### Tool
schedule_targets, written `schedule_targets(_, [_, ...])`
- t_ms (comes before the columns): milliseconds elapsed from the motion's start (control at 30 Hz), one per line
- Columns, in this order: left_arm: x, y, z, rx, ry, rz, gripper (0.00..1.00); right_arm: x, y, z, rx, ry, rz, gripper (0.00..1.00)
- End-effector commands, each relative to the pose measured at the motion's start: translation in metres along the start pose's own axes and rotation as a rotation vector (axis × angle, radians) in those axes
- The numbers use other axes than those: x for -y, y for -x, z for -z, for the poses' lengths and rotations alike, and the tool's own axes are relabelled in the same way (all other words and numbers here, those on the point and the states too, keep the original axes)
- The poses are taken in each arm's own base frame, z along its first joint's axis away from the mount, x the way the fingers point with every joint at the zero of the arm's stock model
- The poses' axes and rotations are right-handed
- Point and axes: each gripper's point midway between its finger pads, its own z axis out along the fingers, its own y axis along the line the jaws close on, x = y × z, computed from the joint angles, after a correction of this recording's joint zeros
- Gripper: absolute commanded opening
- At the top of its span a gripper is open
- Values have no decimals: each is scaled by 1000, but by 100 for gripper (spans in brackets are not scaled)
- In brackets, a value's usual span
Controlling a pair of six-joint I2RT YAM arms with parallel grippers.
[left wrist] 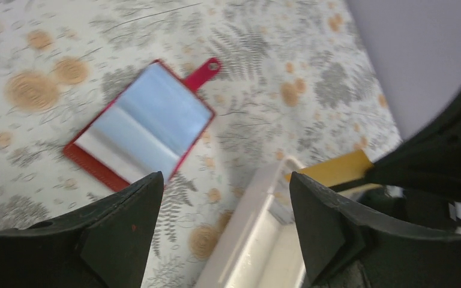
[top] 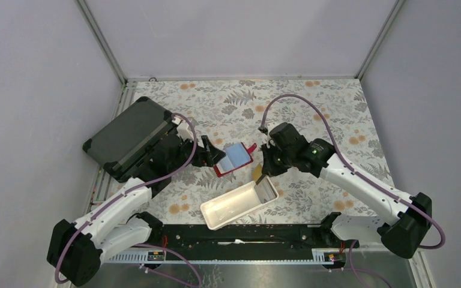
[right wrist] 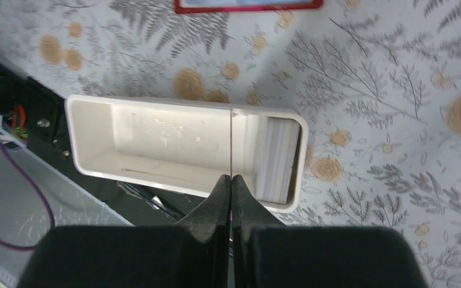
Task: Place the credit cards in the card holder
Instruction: Pick up the credit card from the storage box.
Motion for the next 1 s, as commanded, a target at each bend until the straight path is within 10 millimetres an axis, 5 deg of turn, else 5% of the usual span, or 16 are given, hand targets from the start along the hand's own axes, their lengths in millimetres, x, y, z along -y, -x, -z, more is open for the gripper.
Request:
schedule_targets(0, [62, 15, 24, -40, -263, -92, 79, -28, 13, 22, -9, 133, 144, 0])
schedule_targets(167, [106, -2, 49, -150, -539, -142, 84, -89, 10, 44, -72, 496, 245, 0])
schedule_targets(333, [123, -23, 61, -243, -656, -165, 86, -118, 7, 63, -107, 701, 289, 0])
schedule_targets(800, [152, -49, 100, -403, -856, -167, 26, -141, 1, 84, -145, 901, 313, 0])
schedule_targets(967, [158, -51, 107, -423, -891, -173, 25, -139, 2, 75, -157, 886, 309, 0])
